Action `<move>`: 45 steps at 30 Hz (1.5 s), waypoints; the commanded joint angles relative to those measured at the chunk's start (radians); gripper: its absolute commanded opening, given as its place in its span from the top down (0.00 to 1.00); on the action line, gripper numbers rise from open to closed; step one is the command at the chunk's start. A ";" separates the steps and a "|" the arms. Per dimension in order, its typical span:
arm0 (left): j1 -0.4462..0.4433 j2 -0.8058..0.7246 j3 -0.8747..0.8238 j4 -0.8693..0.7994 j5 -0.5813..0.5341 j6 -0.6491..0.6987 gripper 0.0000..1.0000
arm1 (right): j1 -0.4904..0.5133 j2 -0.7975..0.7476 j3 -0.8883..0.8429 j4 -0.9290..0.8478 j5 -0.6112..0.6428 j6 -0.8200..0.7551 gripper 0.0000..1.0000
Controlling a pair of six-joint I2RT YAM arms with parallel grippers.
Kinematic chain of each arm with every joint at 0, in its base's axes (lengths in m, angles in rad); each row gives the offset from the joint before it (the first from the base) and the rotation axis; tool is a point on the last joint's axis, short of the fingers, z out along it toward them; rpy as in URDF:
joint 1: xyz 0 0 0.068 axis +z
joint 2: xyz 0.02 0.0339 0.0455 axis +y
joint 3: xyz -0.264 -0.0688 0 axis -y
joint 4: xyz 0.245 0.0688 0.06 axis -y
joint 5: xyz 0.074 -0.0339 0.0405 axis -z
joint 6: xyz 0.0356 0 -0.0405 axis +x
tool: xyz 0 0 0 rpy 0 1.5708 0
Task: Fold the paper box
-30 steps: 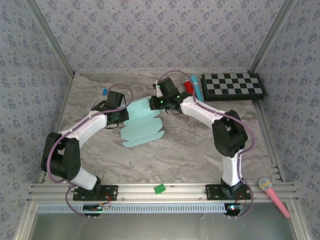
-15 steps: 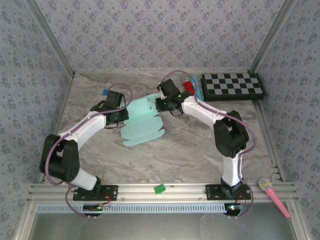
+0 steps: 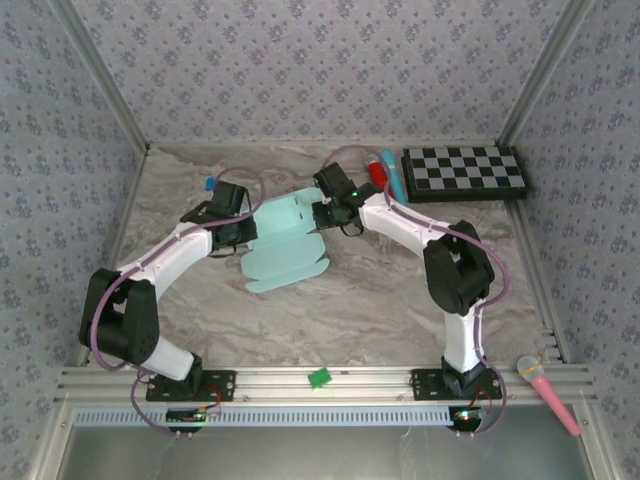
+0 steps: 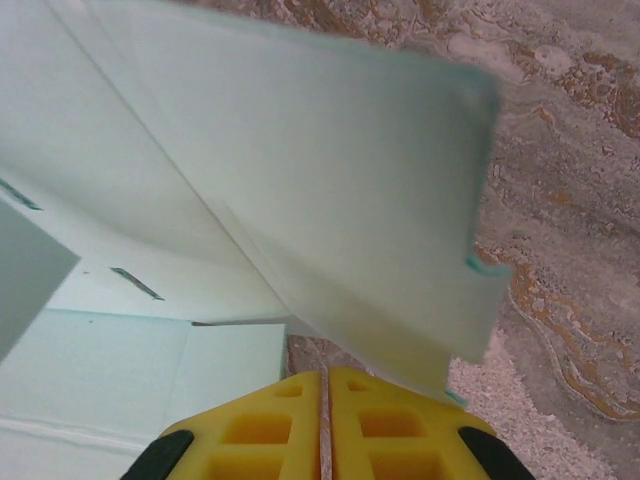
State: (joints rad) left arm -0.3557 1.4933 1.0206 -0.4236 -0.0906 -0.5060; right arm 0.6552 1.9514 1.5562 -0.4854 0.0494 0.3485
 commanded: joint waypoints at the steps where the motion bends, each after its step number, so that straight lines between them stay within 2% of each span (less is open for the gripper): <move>1: -0.006 -0.025 0.025 -0.004 0.009 0.012 1.00 | 0.004 0.024 0.031 -0.034 0.020 -0.014 0.88; 5: -0.006 -0.023 0.026 -0.001 0.010 0.011 1.00 | 0.003 0.031 0.028 -0.039 -0.021 -0.004 0.88; 29: -0.006 -0.015 0.014 0.015 0.020 0.001 1.00 | -0.025 0.014 -0.055 0.204 -0.338 0.087 0.78; 45: -0.006 -0.015 0.011 0.024 0.025 0.000 1.00 | -0.022 0.023 -0.051 0.219 -0.374 0.084 0.76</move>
State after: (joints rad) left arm -0.3557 1.4933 1.0206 -0.4232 -0.0906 -0.5064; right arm 0.6327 1.9579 1.5078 -0.2710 -0.2970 0.4297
